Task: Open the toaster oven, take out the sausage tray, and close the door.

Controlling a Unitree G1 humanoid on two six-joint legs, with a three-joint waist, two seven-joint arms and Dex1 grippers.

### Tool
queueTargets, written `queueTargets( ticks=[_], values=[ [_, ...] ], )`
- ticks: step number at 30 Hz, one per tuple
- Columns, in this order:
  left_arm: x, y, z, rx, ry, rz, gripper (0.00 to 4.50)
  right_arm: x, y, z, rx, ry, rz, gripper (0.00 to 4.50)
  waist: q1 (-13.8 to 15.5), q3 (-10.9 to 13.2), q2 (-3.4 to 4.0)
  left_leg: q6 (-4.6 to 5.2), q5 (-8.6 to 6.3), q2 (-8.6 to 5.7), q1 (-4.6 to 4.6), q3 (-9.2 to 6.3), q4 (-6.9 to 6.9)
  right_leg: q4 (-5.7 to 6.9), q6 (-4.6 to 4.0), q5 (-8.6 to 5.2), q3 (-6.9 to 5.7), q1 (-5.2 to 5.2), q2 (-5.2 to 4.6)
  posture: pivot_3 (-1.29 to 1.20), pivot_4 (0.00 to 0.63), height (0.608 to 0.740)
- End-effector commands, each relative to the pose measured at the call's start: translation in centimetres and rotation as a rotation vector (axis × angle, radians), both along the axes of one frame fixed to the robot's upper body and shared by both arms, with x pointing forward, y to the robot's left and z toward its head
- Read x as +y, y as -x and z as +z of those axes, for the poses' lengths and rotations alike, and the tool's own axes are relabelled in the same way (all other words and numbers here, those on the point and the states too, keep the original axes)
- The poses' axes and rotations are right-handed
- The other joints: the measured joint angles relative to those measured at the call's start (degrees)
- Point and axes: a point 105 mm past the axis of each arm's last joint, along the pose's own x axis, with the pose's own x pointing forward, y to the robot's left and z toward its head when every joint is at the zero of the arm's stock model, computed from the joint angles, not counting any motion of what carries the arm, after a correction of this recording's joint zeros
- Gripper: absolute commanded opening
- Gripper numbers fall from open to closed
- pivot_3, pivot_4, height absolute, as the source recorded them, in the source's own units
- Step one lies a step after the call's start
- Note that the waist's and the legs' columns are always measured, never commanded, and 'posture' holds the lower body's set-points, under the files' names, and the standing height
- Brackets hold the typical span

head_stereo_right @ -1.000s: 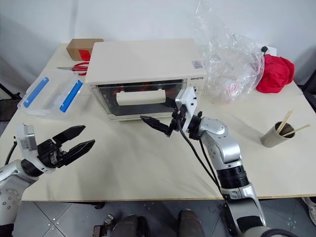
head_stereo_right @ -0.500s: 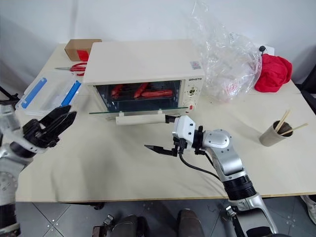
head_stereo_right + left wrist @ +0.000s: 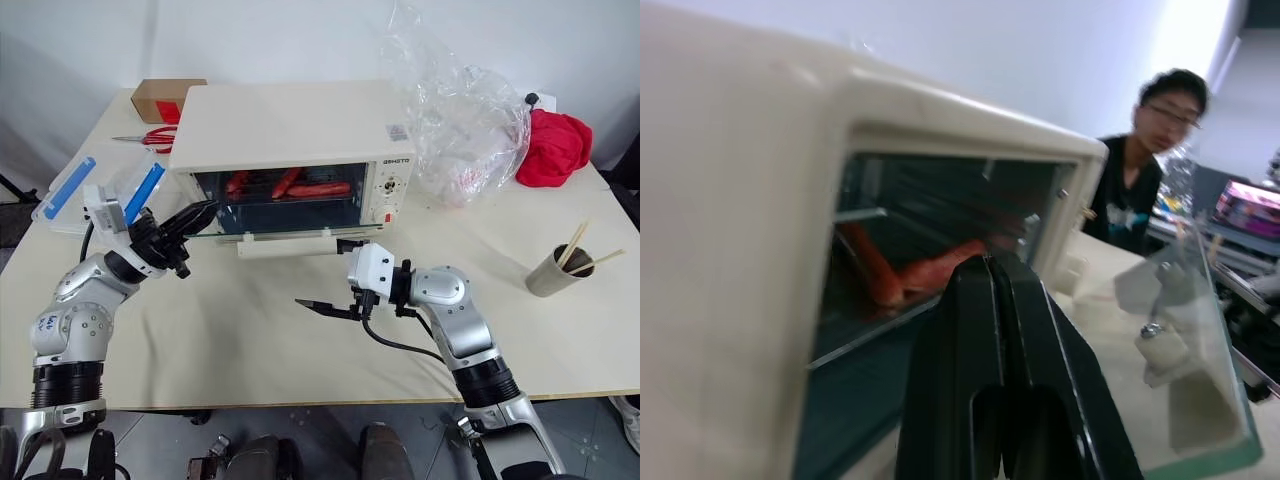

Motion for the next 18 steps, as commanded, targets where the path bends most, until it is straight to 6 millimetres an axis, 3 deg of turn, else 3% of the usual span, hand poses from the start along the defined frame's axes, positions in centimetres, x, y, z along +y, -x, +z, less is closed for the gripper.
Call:
queueTargets(
  ticks=[1,6,10,14,18],
  values=[
    [-0.3,1.1,-1.1,0.036,-0.063,-0.072,0.02,-2.8,0.6,0.4,-0.021,0.0,-0.088,4.5,0.6,0.0,0.0,0.0,0.0,-0.04,0.0,-0.08,0.0,0.01,0.0,0.0,-0.02,0.04,-0.02,0.0,0.15,0.74],
    [-0.8,1.7,-2.7,0.084,-0.107,-0.117,0.02,-7.9,2.4,-1.9,0.064,0.083,-0.267,4.5,2.0,0.0,-0.03,0.03,-0.02,-0.11,-0.02,-0.12,0.05,-0.07,0.01,0.0,-0.02,0.11,-0.06,0.0,0.15,0.74],
    [-1.0,1.9,-3.9,0.112,-0.132,-0.132,0.02,-10.4,3.9,-2.7,0.125,0.145,-0.354,4.5,2.4,0.0,-0.03,0.06,0.03,-0.1,-0.01,-0.07,0.09,-0.18,0.01,0.0,-0.01,0.17,-0.03,0.0,0.15,0.74],
    [-1.0,1.6,-6.4,0.149,-0.232,-0.092,0.02,-12.0,4.2,-1.6,0.119,0.17,-0.433,4.5,2.3,0.0,-0.03,0.05,0.14,-0.09,0.08,0.01,0.12,-0.17,0.01,0.0,0.06,0.2,-0.01,0.0,0.15,0.74],
    [-0.7,0.8,-7.8,0.143,-0.268,-0.007,0.02,-11.9,3.1,0.5,0.018,0.172,-0.47,4.5,2.3,0.0,-0.03,0.06,0.15,-0.07,0.07,0.01,0.35,-0.19,0.0,0.0,0.09,0.2,0.0,0.0,0.15,0.74]
  ],
)
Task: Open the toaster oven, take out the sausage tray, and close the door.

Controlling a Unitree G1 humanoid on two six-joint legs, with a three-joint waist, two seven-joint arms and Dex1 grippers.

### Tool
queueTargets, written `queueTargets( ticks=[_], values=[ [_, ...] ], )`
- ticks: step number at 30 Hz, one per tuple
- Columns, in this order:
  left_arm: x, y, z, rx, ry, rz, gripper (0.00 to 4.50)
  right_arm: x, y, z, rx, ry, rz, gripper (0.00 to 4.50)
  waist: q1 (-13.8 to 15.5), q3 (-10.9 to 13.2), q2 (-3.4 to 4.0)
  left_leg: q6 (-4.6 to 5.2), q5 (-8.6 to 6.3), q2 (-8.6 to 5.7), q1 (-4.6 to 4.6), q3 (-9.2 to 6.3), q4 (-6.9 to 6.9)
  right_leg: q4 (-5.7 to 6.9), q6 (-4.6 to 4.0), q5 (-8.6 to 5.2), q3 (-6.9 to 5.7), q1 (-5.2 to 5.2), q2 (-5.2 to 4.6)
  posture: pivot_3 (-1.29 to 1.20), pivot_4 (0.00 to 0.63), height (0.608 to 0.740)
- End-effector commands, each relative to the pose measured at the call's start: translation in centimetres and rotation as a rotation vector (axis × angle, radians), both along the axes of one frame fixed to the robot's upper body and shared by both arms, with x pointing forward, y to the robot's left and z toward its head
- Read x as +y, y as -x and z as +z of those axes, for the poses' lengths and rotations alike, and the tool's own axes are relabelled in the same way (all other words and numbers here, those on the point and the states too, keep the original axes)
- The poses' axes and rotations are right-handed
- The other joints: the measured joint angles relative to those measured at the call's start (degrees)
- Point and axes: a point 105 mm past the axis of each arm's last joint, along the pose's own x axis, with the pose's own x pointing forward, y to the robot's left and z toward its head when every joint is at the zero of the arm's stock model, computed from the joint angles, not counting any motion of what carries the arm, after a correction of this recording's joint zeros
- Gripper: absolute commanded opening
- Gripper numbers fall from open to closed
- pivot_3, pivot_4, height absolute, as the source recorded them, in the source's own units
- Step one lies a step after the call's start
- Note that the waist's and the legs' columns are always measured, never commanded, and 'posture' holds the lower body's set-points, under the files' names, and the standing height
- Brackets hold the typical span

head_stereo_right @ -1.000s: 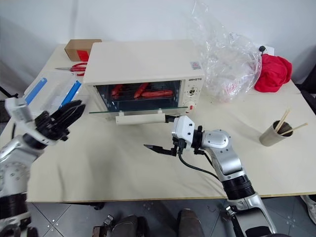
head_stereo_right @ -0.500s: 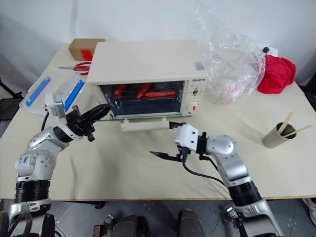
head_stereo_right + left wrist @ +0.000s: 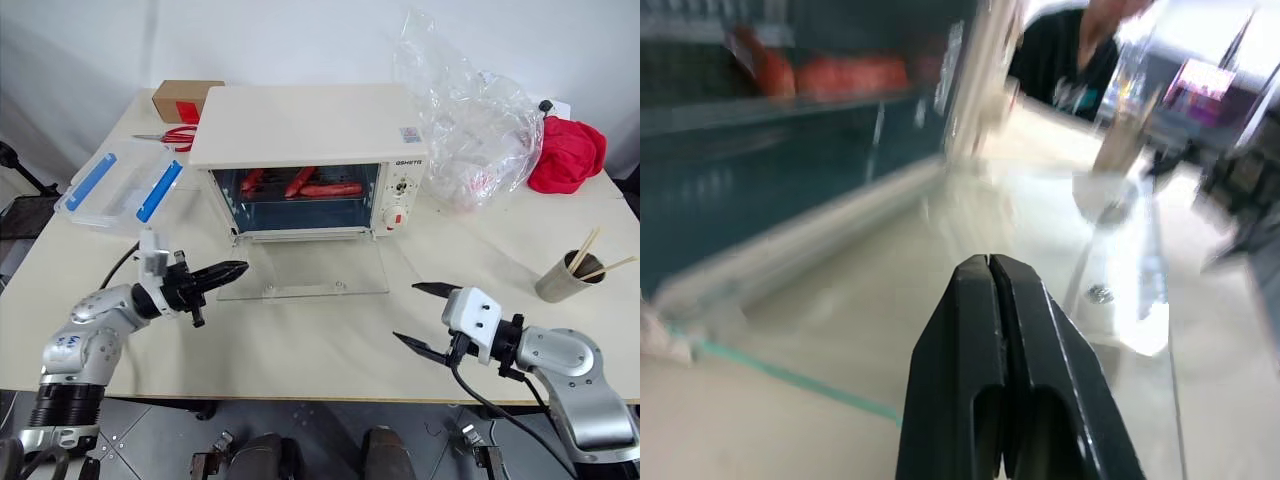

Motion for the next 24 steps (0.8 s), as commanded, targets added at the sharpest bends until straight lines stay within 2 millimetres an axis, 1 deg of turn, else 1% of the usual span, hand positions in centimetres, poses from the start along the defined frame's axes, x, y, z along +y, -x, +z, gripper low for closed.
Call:
queueTargets(
  ticks=[1,4,5,8,10,13,15,16,17,20,24],
  values=[
    [0.1,-0.4,-0.4,-0.039,-0.025,0.045,0.02,0.7,-0.8,2.9,-0.135,0.006,-0.002,4.5,0.1,0.0,0.0,0.0,0.0,0.0,0.0,0.0,0.06,0.05,0.0,0.0,0.01,0.01,-0.02,0.0,0.15,0.74],
    [-0.1,-0.1,-1.2,-0.049,-0.045,0.056,0.02,3.1,-1.9,4.9,-0.23,-0.021,0.057,4.5,0.0,0.0,0.0,0.01,-0.01,0.0,-0.02,0.0,0.13,0.09,0.0,0.0,0.02,0.0,-0.03,0.0,0.15,0.74],
    [-0.1,0.1,-1.4,-0.059,-0.06,0.053,0.02,4.2,-2.7,5.5,-0.261,-0.014,0.059,4.5,-0.1,0.0,0.0,0.01,-0.01,0.02,-0.02,0.0,0.15,0.12,0.0,0.0,0.02,0.0,-0.03,0.0,0.15,0.74],
    [0.1,0.3,-1.3,-0.082,-0.06,0.066,0.02,6.3,-4.6,5.9,-0.301,0.033,0.013,4.5,-0.2,0.0,0.01,0.01,-0.01,0.04,-0.02,-0.03,0.17,0.21,-0.01,0.0,0.0,-0.04,-0.02,0.0,0.15,0.74],
    [0.3,0.6,-0.7,-0.102,-0.03,0.075,0.02,8.7,-5.8,6.0,-0.337,0.045,0.009,4.5,-0.6,0.0,0.0,0.01,-0.01,0.05,-0.03,-0.03,0.18,0.22,-0.01,0.0,0.0,-0.05,-0.04,0.0,0.15,0.74],
    [0.5,1.0,0.0,-0.138,-0.015,0.086,0.59,11.7,-7.1,6.0,-0.422,0.084,0.022,4.5,-0.9,0.0,0.01,0.01,-0.01,0.05,-0.08,-0.02,0.2,0.29,-0.02,0.0,0.0,-0.09,-0.04,0.0,0.15,0.74],
    [1.0,1.4,0.7,-0.166,-0.001,0.118,1.16,13.4,-9.0,5.5,-0.534,0.194,-0.03,4.5,-1.1,0.0,0.0,0.01,-0.01,0.06,-0.1,-0.03,0.19,0.38,-0.02,0.0,-0.02,-0.1,-0.03,0.0,0.15,0.74],
    [1.1,1.6,0.8,-0.167,0.008,0.126,1.45,14.0,-9.8,5.6,-0.571,0.192,-0.062,4.5,-1.2,0.0,0.0,0.01,-0.01,0.07,-0.13,-0.02,0.19,0.39,-0.02,0.0,-0.02,-0.11,-0.04,0.0,0.15,0.74],
    [1.3,1.9,0.9,-0.167,0.013,0.132,1.77,14.7,-10.4,5.3,-0.573,0.194,-0.07,4.5,-1.3,0.0,0.0,0.01,-0.01,0.07,-0.15,-0.01,0.19,0.39,-0.02,0.0,-0.02,-0.12,-0.06,0.0,0.15,0.74],
    [2.0,2.6,0.9,-0.171,-0.001,0.169,2.68,16.1,-12.1,5.3,-0.654,0.246,-0.101,4.5,-1.5,0.0,0.01,0.01,-0.01,0.09,-0.16,-0.06,0.16,0.42,-0.02,0.0,-0.06,-0.13,-0.06,0.0,0.15,0.74],
    [2.9,3.1,0.8,-0.173,0.007,0.22,3.84,17.2,-13.5,5.5,-0.776,0.348,-0.138,4.5,-1.8,0.0,0.01,0.01,-0.01,0.11,-0.2,-0.04,0.14,0.41,-0.02,0.0,-0.06,-0.16,-0.06,0.0,0.15,0.74]
  ],
)
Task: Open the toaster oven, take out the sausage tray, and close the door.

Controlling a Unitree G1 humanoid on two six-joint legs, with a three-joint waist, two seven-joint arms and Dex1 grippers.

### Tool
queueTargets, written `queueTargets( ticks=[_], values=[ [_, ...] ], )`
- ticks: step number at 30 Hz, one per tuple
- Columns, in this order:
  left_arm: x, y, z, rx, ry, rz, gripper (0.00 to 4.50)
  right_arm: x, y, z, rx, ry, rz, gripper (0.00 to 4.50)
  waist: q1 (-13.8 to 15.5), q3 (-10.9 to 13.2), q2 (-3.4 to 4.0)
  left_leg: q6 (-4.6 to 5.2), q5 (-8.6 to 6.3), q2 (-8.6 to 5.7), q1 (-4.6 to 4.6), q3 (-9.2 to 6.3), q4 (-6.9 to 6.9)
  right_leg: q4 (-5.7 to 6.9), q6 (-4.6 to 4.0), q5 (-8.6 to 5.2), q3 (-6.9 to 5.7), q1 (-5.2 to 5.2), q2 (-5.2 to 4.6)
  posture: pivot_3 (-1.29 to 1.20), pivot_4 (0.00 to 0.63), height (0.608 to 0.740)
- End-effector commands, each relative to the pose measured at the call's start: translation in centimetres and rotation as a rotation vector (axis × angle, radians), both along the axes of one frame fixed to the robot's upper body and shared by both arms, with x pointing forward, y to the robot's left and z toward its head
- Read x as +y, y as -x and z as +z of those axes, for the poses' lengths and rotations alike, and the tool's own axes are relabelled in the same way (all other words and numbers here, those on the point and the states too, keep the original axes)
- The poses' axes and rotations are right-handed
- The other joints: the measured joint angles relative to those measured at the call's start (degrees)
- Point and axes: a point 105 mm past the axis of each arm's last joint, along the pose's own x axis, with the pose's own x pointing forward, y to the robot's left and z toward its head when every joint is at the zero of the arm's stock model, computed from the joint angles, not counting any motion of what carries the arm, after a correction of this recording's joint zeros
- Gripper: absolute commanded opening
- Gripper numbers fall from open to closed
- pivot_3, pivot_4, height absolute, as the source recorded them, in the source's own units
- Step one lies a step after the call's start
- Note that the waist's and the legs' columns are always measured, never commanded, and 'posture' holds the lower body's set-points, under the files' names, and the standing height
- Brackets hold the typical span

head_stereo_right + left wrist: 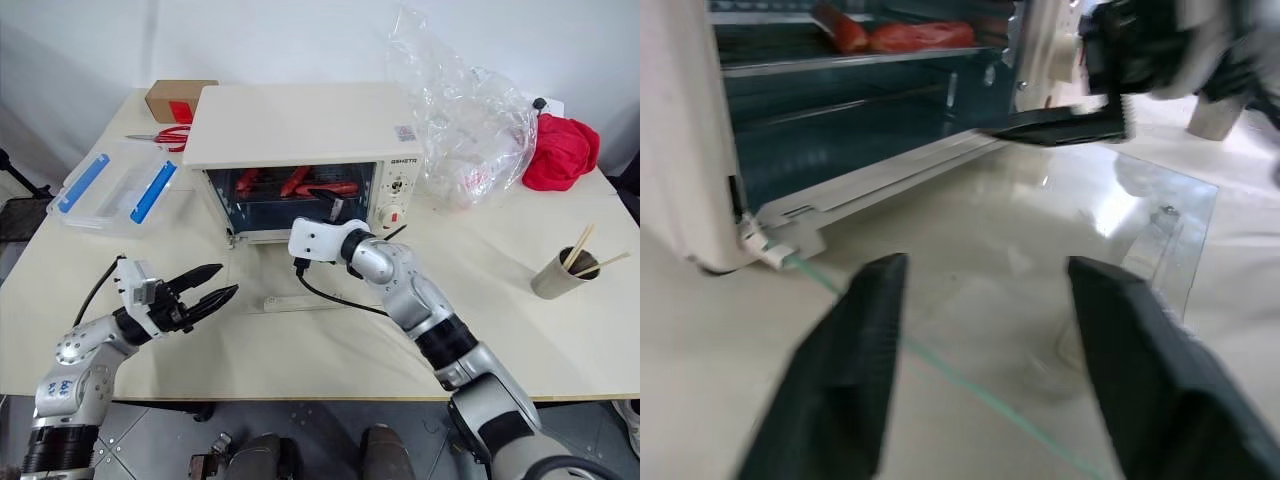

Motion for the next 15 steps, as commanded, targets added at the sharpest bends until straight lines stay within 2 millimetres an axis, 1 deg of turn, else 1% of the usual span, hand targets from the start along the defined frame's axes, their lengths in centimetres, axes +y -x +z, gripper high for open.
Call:
queueTargets(
  ticks=[1,3,6,7,8,11,13,15],
  values=[
    [0.5,0.6,1.4,-0.058,0.017,0.023,3.84,0.9,-0.4,1.2,-0.137,0.056,-0.004,4.5,-0.2,0.0,0.0,0.0,0.0,0.0,0.0,-0.01,0.0,0.01,0.0,0.0,-0.01,0.0,0.0,0.0,0.15,0.74],
    [0.5,0.7,1.4,-0.058,0.019,0.032,3.84,1.2,-0.6,1.3,-0.185,0.078,-0.011,4.5,-0.6,0.0,0.0,0.0,0.0,0.02,0.0,-0.01,-0.02,0.01,0.0,0.0,-0.01,0.0,0.0,0.0,0.15,0.74],
    [0.5,0.6,1.4,-0.059,0.018,0.034,3.84,1.3,-1.1,0.9,-0.203,0.119,-0.035,4.5,-1.0,0.0,0.0,-0.01,0.0,0.03,0.01,-0.01,-0.07,0.0,0.0,0.0,-0.01,0.0,0.02,0.0,0.15,0.74],
    [0.5,0.6,1.4,-0.059,0.019,0.035,3.87,1.3,-1.2,0.9,-0.206,0.116,-0.037,4.12,-1.1,0.0,0.0,-0.01,0.0,0.03,0.01,0.0,-0.08,0.0,0.0,0.0,-0.01,0.0,0.03,0.0,0.15,0.74],
    [0.5,0.6,1.5,-0.06,0.022,0.036,3.87,1.6,-1.3,1.1,-0.217,0.112,-0.038,3.91,-1.2,0.0,0.0,-0.01,0.0,0.03,0.01,0.0,-0.1,0.0,0.0,0.0,0.0,-0.01,0.03,0.0,0.15,0.74],
    [0.4,0.7,1.5,-0.06,0.029,0.037,3.87,2.0,-1.5,1.0,-0.233,0.135,-0.051,2.95,-1.8,0.0,0.0,-0.01,0.0,0.03,0.0,0.0,-0.13,0.0,0.0,0.0,-0.01,-0.02,0.03,0.0,0.15,0.74],
    [0.2,0.7,1.5,-0.058,0.036,0.035,3.87,1.9,-1.9,0.9,-0.239,0.151,-0.073,2.17,-2.3,0.0,0.0,-0.01,0.0,0.03,0.01,0.0,-0.15,0.0,0.0,0.0,-0.01,-0.02,0.03,0.0,0.15,0.74],
    [0.2,0.7,1.5,-0.057,0.038,0.033,3.87,1.8,-2.1,1.0,-0.251,0.16,-0.084,1.49,-2.4,0.0,0.0,-0.01,0.0,0.03,0.01,-0.01,-0.18,0.0,0.0,0.0,-0.01,-0.02,0.03,0.0,0.15,0.74]
  ],
)
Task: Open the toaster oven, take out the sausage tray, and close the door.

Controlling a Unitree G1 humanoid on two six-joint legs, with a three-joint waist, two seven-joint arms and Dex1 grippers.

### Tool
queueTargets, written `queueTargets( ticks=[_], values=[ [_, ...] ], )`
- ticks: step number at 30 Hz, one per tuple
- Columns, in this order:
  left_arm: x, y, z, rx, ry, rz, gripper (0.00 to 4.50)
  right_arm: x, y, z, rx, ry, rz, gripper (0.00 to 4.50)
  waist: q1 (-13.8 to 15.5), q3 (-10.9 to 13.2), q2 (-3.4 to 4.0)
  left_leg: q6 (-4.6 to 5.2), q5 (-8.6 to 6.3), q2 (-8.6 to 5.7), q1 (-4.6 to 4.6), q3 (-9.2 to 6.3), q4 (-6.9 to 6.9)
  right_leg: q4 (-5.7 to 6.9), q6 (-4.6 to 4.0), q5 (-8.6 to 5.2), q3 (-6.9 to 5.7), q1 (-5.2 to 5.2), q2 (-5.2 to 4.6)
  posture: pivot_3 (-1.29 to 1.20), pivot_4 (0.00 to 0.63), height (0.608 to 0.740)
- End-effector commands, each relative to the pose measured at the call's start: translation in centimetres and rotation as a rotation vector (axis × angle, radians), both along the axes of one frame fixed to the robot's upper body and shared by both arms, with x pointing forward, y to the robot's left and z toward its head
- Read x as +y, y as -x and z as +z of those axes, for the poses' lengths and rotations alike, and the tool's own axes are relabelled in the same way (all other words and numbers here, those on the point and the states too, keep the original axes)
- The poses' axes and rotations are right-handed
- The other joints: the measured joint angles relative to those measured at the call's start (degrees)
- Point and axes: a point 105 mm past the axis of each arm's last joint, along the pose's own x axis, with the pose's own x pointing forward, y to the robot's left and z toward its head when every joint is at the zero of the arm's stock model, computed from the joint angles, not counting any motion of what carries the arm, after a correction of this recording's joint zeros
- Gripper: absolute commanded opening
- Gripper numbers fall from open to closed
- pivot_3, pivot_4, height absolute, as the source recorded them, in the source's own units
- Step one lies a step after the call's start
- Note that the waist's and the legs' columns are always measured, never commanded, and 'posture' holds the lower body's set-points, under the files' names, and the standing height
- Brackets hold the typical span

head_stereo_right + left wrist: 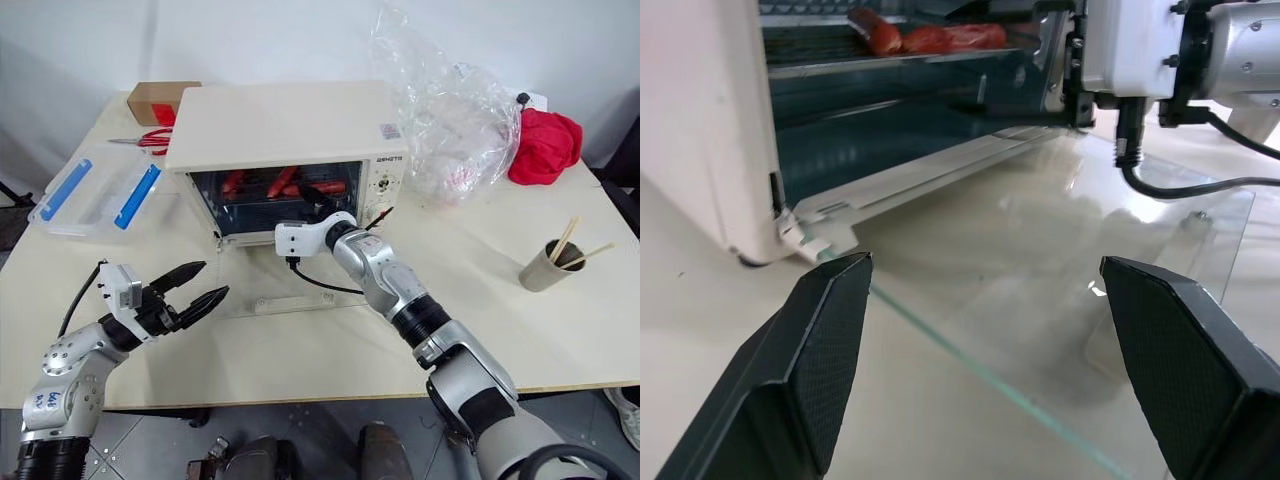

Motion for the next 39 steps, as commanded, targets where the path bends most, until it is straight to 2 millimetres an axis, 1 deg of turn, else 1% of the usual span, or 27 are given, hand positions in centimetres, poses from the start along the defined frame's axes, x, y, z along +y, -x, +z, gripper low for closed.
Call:
queueTargets(
  ticks=[1,2,9,13,19,23,28,34,37,39],
  values=[
    [-0.2,0.3,0.9,-0.036,0.023,-0.009,3.87,0.3,0.0,1.1,-0.057,-0.001,-0.003,1.14,-0.1,0.0,0.0,0.0,0.0,0.01,0.01,0.0,-0.02,0.0,0.0,0.0,0.0,0.0,0.0,0.0,0.15,0.74],
    [-0.3,0.3,0.9,-0.035,0.025,-0.01,3.87,0.4,0.0,1.2,-0.068,0.0,-0.001,0.81,-0.1,0.0,0.0,0.0,0.0,0.02,0.02,0.0,-0.04,0.0,0.0,0.0,0.0,0.0,-0.01,0.0,0.15,0.74],
    [-0.2,0.2,0.9,-0.037,0.036,-0.012,3.87,0.6,0.2,1.9,-0.103,-0.001,0.013,0.81,-0.1,0.0,0.0,-0.01,0.0,0.14,0.02,0.0,-0.04,-0.01,0.0,0.0,0.0,0.0,0.0,0.0,0.15,0.74],
    [-0.2,0.2,1.0,-0.038,0.041,-0.011,3.87,0.6,0.2,2.2,-0.101,-0.002,0.019,0.03,-0.1,0.0,0.0,-0.01,0.0,0.19,0.01,0.01,-0.04,-0.02,0.0,0.0,0.0,-0.01,0.01,0.0,0.15,0.74],
    [-0.2,0.2,1.0,-0.038,0.044,-0.014,3.87,0.5,0.1,2.3,-0.104,0.002,0.015,0.03,-0.1,0.0,0.0,-0.01,0.0,0.21,0.01,0.02,-0.05,-0.03,0.0,0.0,0.0,-0.02,0.02,0.0,0.15,0.74],
    [-0.2,0.2,1.0,-0.035,0.048,-0.019,3.87,0.4,0.3,3.0,-0.117,-0.001,0.028,0.03,-0.1,0.0,0.0,-0.01,0.0,0.21,0.01,0.02,-0.05,-0.03,0.0,0.0,0.0,-0.02,0.02,0.0,0.15,0.74],
    [0.3,-0.1,1.8,-0.04,0.063,-0.022,3.87,0.1,1.4,5.0,-0.104,0.011,0.109,0.03,0.1,0.0,0.01,-0.01,0.0,0.2,-0.01,0.01,-0.07,-0.07,0.0,0.0,0.0,-0.02,0.0,0.0,0.15,0.74],
    [0.7,-1.0,2.7,-0.062,0.082,-0.017,3.87,-0.3,3.7,5.6,-0.08,0.04,0.186,0.03,0.0,0.0,0.01,-0.01,0.0,0.17,-0.04,0.01,-0.31,-0.12,0.0,0.0,-0.04,-0.13,0.01,0.0,0.15,0.74],
    [0.6,-1.6,3.1,-0.074,0.092,-0.015,3.87,-0.6,4.4,5.5,-0.067,0.051,0.201,0.03,0.0,0.0,0.0,-0.03,-0.01,-0.03,-0.06,0.01,-0.43,-0.11,0.0,0.0,-0.09,-0.24,0.01,0.0,0.15,0.74],
    [0.5,-1.9,3.4,-0.084,0.107,-0.016,3.87,-1.1,4.8,5.0,-0.046,0.059,0.209,0.03,0.0,0.0,0.0,-0.03,-0.01,-0.06,-0.1,0.01,-0.51,-0.12,0.0,0.0,-0.11,-0.31,0.0,0.0,0.15,0.74]
  ],
)
